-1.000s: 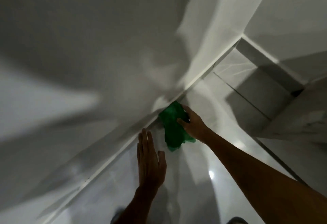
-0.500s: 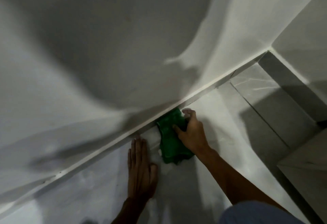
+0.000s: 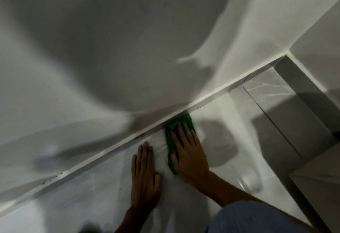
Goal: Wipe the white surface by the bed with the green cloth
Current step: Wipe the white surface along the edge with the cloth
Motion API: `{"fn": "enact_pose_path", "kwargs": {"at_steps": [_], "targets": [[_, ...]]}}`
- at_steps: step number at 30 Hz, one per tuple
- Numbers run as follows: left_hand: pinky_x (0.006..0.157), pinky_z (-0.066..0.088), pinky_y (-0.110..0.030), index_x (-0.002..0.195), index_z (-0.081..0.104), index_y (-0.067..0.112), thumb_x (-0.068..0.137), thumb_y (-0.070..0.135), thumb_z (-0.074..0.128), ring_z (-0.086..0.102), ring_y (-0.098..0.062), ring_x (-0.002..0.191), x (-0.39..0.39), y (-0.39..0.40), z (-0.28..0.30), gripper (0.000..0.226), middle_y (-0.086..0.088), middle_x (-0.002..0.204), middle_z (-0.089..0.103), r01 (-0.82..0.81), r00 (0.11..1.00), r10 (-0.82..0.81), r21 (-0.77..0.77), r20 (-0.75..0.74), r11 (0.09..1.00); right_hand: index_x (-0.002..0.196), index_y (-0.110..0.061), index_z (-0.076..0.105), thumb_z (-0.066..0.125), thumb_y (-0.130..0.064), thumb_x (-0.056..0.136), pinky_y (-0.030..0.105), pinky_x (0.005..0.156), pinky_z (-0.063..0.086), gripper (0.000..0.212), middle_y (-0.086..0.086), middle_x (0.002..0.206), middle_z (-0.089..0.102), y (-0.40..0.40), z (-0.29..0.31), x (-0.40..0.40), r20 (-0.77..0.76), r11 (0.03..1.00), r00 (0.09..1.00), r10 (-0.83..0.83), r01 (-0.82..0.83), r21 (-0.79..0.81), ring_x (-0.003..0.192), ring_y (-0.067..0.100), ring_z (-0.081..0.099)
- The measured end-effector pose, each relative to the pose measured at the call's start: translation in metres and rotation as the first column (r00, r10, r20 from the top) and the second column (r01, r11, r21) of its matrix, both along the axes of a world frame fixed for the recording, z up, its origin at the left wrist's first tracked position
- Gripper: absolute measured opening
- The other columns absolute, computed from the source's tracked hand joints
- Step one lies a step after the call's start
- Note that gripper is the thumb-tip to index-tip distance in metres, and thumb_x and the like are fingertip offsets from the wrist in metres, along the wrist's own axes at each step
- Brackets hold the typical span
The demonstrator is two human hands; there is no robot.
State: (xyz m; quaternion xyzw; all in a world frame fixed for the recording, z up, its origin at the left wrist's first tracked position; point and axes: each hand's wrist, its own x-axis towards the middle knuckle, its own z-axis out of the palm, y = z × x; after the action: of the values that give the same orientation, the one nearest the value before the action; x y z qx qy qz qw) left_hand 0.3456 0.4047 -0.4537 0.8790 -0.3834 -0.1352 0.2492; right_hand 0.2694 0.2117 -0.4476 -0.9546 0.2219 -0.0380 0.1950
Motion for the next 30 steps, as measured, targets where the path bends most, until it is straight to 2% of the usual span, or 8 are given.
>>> {"fn": "enact_pose_path", "kwargs": {"at_steps": [3,6,11,17,22,24,27,30], "targets": [[0.138,0.009,-0.053,0.17,0.029,0.002,0.087,0.025,0.045,0.016,-0.032,0.17,0.0,-0.001,0.003,0.088,-0.016,0.182,0.02,0.008,1.0,-0.008,-0.009,0.015,1.0,0.165,-0.018,0.042,0.045,-0.04,0.1,0.058,0.131,0.031,0.068,0.012,0.172,0.042,-0.041,0.002,-0.013,-0.032,0.98,0.986,0.161,-0.164,-0.113,0.163,0.033,0.033],[0.138,0.009,-0.052,0.169,0.03,0.0,0.089,0.026,0.043,0.016,-0.03,0.17,-0.001,-0.003,0.001,0.085,-0.018,0.181,0.021,0.007,1.0,-0.007,-0.001,0.004,1.0,0.161,-0.016,0.049,0.051,-0.04,0.091,0.058,0.131,0.031,0.074,0.013,0.168,0.049,-0.003,0.013,0.003,-0.026,0.995,0.995,-0.1,0.1,-0.007,0.16,0.034,0.038],[0.137,0.012,-0.051,0.169,0.03,0.0,0.092,0.027,0.043,0.014,-0.024,0.171,0.006,0.01,-0.002,0.083,-0.013,0.182,0.021,0.03,1.0,-0.031,-0.042,-0.007,0.999,0.159,-0.015,0.052,0.05,-0.034,0.104,0.058,0.13,0.033,0.058,0.009,0.168,0.05,0.031,0.005,0.013,0.108,0.994,0.988,0.106,-0.106,-0.003,0.16,0.031,0.04],[0.138,0.008,-0.039,0.171,0.025,0.002,0.086,0.024,0.046,0.011,-0.018,0.171,0.01,0.018,0.004,0.09,-0.01,0.183,0.019,-0.003,0.998,-0.001,-0.072,-0.06,0.997,0.155,-0.014,0.058,0.049,-0.03,0.107,0.053,0.135,0.023,0.051,0.01,0.164,0.054,-0.007,0.001,0.001,0.089,0.997,0.996,-0.014,0.021,-0.08,0.158,0.031,0.042],[0.138,0.008,-0.035,0.171,0.027,0.005,0.086,0.025,0.046,0.01,-0.016,0.171,0.012,0.028,0.003,0.089,-0.011,0.182,0.021,-0.009,0.996,0.003,-0.064,-0.095,0.998,0.15,-0.003,0.06,0.055,-0.025,0.095,0.058,0.13,0.034,0.059,0.022,0.159,0.057,0.01,0.005,0.015,0.099,0.987,0.984,-0.15,0.155,-0.045,0.153,0.041,0.047],[0.138,0.008,-0.033,0.17,0.028,0.004,0.085,0.026,0.046,0.012,-0.017,0.171,0.013,0.032,0.002,0.09,-0.009,0.182,0.021,-0.008,0.994,0.003,-0.054,-0.106,0.999,0.149,-0.002,0.06,0.056,-0.024,0.094,0.059,0.128,0.037,0.06,0.022,0.159,0.057,0.032,0.004,0.021,0.106,1.0,0.994,-0.006,0.007,-0.004,0.152,0.042,0.048],[0.138,0.007,-0.031,0.169,0.031,0.002,0.087,0.027,0.047,0.015,-0.02,0.17,0.014,0.034,0.004,0.086,-0.011,0.181,0.022,0.003,0.994,-0.008,-0.054,-0.107,0.999,0.15,-0.012,0.062,0.05,-0.028,0.098,0.054,0.13,0.037,0.055,0.014,0.157,0.061,0.005,-0.002,0.016,0.077,0.967,0.971,0.225,-0.213,-0.137,0.149,0.034,0.055],[0.138,0.006,-0.029,0.169,0.032,0.002,0.09,0.027,0.046,0.016,-0.021,0.17,0.013,0.033,0.007,0.084,-0.011,0.181,0.023,-0.01,0.994,0.004,-0.056,-0.107,0.998,0.142,-0.014,0.069,0.046,-0.03,0.101,0.049,0.128,0.03,0.049,0.012,0.151,0.067,-0.032,0.002,0.008,0.102,0.979,0.992,0.071,-0.05,-0.197,0.143,0.032,0.062]]}}
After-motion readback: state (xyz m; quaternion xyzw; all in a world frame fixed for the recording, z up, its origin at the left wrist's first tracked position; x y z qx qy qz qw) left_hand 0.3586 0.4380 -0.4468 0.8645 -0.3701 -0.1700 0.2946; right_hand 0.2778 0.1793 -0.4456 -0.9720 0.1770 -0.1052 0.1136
